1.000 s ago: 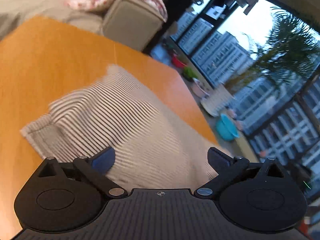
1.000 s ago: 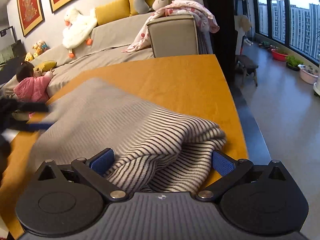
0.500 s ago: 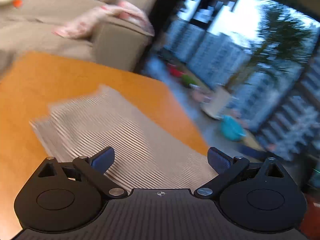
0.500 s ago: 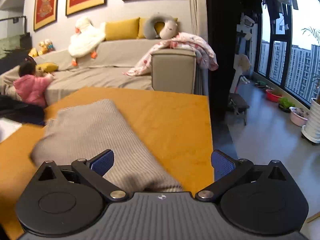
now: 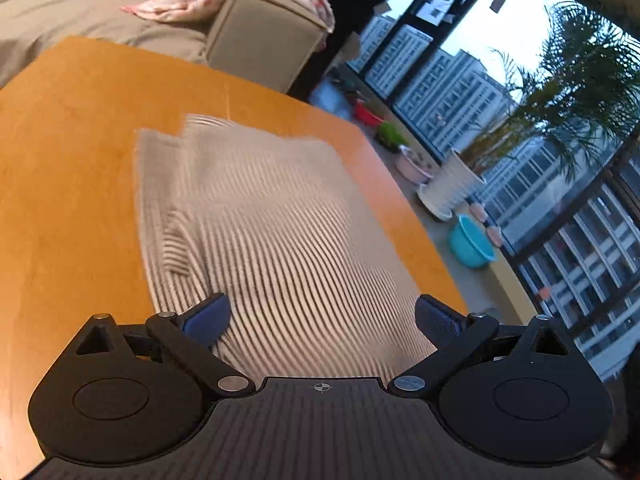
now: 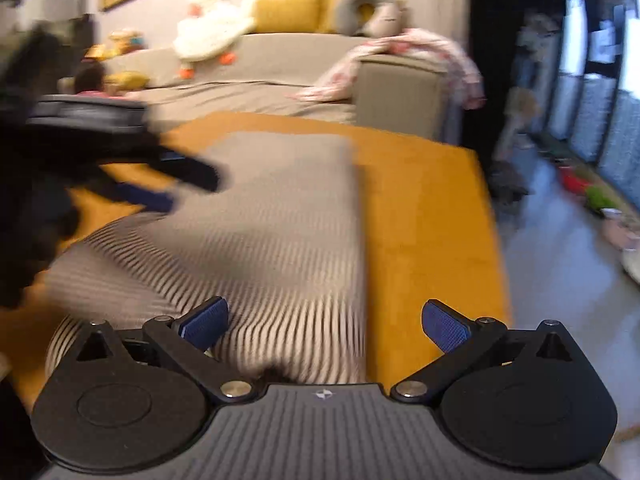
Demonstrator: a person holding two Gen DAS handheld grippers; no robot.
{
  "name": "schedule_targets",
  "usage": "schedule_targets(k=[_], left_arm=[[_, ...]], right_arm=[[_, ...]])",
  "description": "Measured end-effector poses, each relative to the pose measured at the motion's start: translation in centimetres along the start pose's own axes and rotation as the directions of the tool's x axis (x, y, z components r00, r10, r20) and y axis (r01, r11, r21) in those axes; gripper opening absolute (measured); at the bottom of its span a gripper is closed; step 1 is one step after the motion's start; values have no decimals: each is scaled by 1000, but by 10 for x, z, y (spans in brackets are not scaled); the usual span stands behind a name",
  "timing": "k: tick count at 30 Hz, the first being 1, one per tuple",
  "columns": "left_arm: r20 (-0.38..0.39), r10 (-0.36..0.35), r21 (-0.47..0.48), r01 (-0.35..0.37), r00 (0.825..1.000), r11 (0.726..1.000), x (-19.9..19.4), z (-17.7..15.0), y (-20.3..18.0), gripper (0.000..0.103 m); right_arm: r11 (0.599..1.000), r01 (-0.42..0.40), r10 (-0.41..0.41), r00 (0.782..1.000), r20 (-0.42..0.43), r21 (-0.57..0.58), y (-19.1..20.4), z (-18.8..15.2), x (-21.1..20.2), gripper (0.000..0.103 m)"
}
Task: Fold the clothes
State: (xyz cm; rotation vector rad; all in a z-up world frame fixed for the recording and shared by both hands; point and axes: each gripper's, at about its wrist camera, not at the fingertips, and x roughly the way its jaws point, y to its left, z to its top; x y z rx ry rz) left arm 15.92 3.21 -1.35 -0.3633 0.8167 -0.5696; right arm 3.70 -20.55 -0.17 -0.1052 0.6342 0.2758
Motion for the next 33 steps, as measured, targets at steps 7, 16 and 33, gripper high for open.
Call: schedule_targets(k=[7, 16, 33], left_arm=[[11, 46, 40, -47, 999, 998, -18, -8, 5, 101], [-7, 129, 150, -126, 992, 981, -42, -32, 6, 83], [74, 254, 263, -264, 964, 928, -39, -34, -12, 92]], right_arm=[[988, -96, 85, 992, 88, 124, -29, 11, -1, 103], [988, -122, 127, 990, -58, 92, -31, 1, 32, 103], [987, -93, 103, 992, -74, 131, -29, 4, 37, 103]])
